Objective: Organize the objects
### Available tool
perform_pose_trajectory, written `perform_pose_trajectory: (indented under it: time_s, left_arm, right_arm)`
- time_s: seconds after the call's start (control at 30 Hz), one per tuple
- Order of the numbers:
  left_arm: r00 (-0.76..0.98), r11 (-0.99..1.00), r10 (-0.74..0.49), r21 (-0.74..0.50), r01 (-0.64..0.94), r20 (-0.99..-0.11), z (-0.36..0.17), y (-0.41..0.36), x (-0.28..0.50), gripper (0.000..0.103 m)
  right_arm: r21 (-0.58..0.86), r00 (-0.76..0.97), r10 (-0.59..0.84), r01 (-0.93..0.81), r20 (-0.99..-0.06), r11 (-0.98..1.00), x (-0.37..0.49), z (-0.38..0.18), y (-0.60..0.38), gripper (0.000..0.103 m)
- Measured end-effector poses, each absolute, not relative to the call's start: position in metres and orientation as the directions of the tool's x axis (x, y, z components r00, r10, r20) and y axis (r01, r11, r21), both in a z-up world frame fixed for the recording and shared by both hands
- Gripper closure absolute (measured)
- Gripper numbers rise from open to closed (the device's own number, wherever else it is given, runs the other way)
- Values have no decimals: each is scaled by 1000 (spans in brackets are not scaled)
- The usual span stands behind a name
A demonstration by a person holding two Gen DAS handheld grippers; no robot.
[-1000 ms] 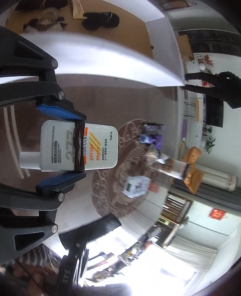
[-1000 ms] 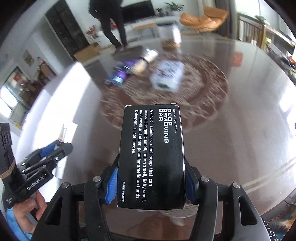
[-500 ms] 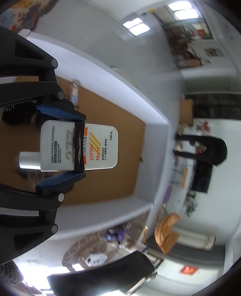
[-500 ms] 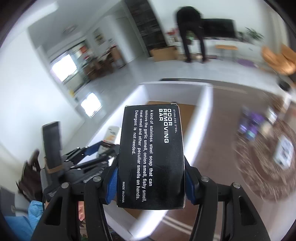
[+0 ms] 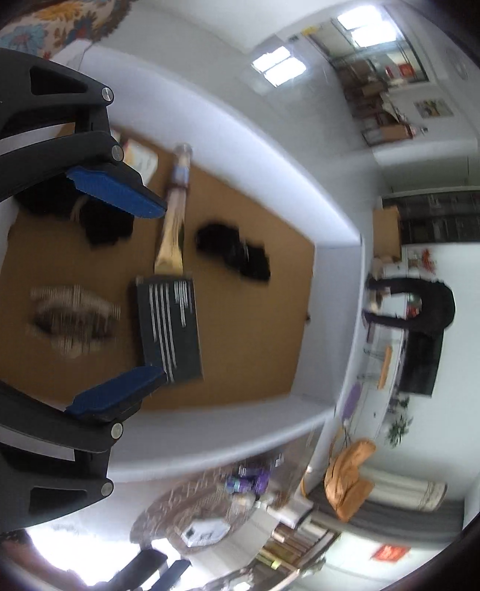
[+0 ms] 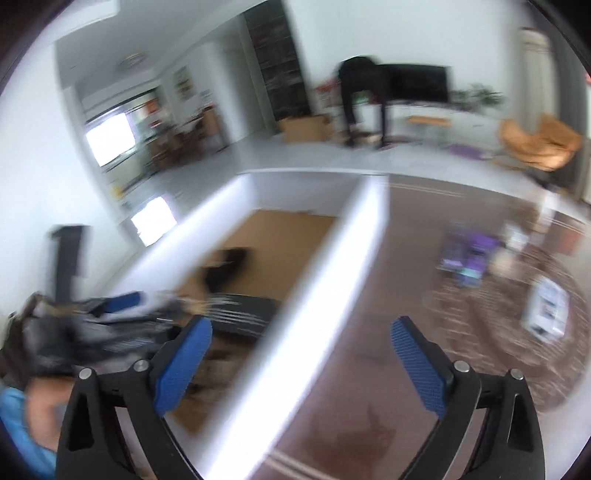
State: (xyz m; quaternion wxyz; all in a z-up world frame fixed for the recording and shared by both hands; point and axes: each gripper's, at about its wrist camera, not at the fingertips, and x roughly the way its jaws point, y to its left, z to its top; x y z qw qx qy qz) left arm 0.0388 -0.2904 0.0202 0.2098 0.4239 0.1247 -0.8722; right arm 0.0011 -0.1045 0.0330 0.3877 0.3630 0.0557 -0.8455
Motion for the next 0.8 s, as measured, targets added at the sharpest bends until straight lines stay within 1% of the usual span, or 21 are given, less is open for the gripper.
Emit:
perform_pose_trajectory:
  time_s: [0.13,0.2,0.27,0.3,0.33,0.4,0.43,0.47,0.53,0.63,0.8]
  left_arm:
    - [-621,-939,-144,-91,330,-770,35,-233,27,21]
    - [-642,-968,-67,-106,227,-764,41,-194,21,21]
    - [-646,-985,5,-116,130,-763,43,-154,16,12]
    - [-643,-988,40,-125,87,-765,41,-138,13,2]
    - [-637,-989,75,-138,50,-767,37,-122,11,0]
    - [-615,-987,128,-160,-3,-778,26,-94,3,0]
    - [-606,-987,137,-160,-16,-783,16,-85,-4,0]
    - [-596,-989,124,-144,-14,-794,5,-76,-14,0]
    - [-587,-994,84,-107,6,-806,-14,-68,-25,0]
    - [-576,-997,20,-63,55,-817,-40,-70,-49,0]
    - [-542,-992,-43,-28,124,-839,-75,-82,-70,0]
  right_arm:
    - [115,-541,-441,532,-716,-839,-25,-16,-27,4]
    - [71,-565,-338,441,-753,-895,-37,-43,8,4]
    - [37,-578,-254,360,-776,-932,-41,-67,43,4]
    - [24,-582,-218,322,-784,-946,-43,-75,60,4]
    - [23,-581,-177,263,-794,-965,-43,-83,78,4]
    - [106,-565,-184,168,-804,-980,-55,-85,116,4]
    - [158,-572,-205,132,-795,-979,-58,-83,128,4]
    - [172,-585,-197,98,-787,-980,-59,-81,137,4]
    - [170,-591,-153,28,-792,-985,-60,-84,150,4]
    - [201,-572,-156,-16,-805,-979,-65,-87,156,4]
    - [156,-572,-114,-24,-812,-987,-62,-86,151,4]
